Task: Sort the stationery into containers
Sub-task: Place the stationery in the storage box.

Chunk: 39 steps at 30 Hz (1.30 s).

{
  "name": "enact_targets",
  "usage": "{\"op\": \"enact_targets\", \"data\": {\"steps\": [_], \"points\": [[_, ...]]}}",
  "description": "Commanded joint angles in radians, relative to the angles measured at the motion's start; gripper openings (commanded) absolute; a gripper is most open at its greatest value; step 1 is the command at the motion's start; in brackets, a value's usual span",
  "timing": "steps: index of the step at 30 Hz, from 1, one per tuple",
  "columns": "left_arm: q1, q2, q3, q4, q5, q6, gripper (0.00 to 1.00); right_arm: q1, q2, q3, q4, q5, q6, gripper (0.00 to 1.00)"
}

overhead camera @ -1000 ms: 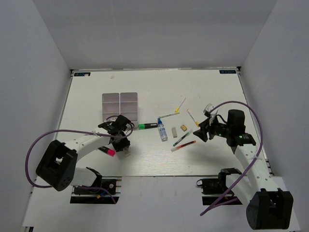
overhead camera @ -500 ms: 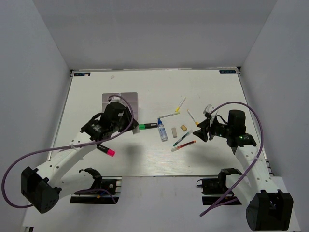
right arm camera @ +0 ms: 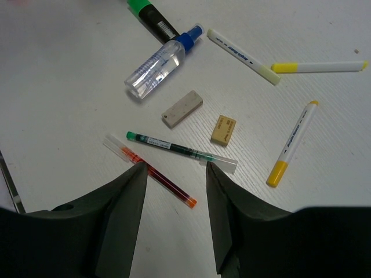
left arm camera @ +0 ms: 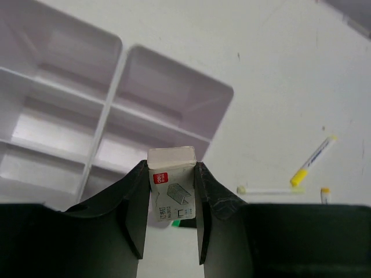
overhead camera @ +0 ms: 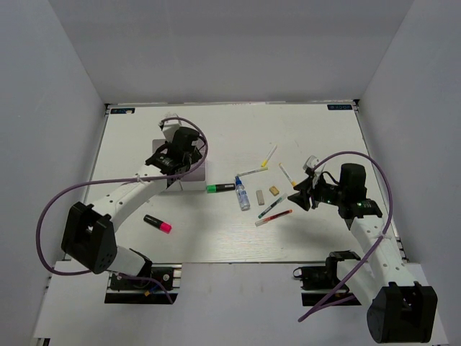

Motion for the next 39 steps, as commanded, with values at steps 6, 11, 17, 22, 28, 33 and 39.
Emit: {"op": "enact_targets", "data": {"steps": [6, 11, 17, 22, 28, 33, 39], "points": [[0.08, -0.021, 0.073, 0.075, -0.138, -0.066, 0.08, -0.003, 0.001, 0.001, 0.071, -0.028, 0.03, 0.51], [0.12, -0.032, -0.005, 0.075, -0.235, -0.195, 0.08, -0.003, 0.008, 0.003, 0.069, -0.038, 0.034, 0.51], [0.156, -0.076, -0.069, 0.138, -0.284, -0.348, 0.05, -0.003, 0.007, 0.0, 0.069, -0.038, 0.035, 0.51], [0.165, -0.055, -0.08, 0.178, -0.303, -0.401, 0.05, -0.003, 0.01, -0.002, 0.066, -0.041, 0.034, 0.51], [0.174, 0.005, -0.08, 0.213, -0.324, -0.433, 0.05, -0.003, 0.014, -0.008, 0.068, -0.042, 0.031, 0.51], [0.174, 0.046, -0.071, 0.213, -0.359, -0.471, 0.05, -0.005, 0.011, -0.011, 0.065, -0.044, 0.024, 0.51], [0.174, 0.079, -0.06, 0.222, -0.381, -0.481, 0.05, -0.006, 0.01, -0.01, 0.062, -0.047, 0.021, 0.52]]}}
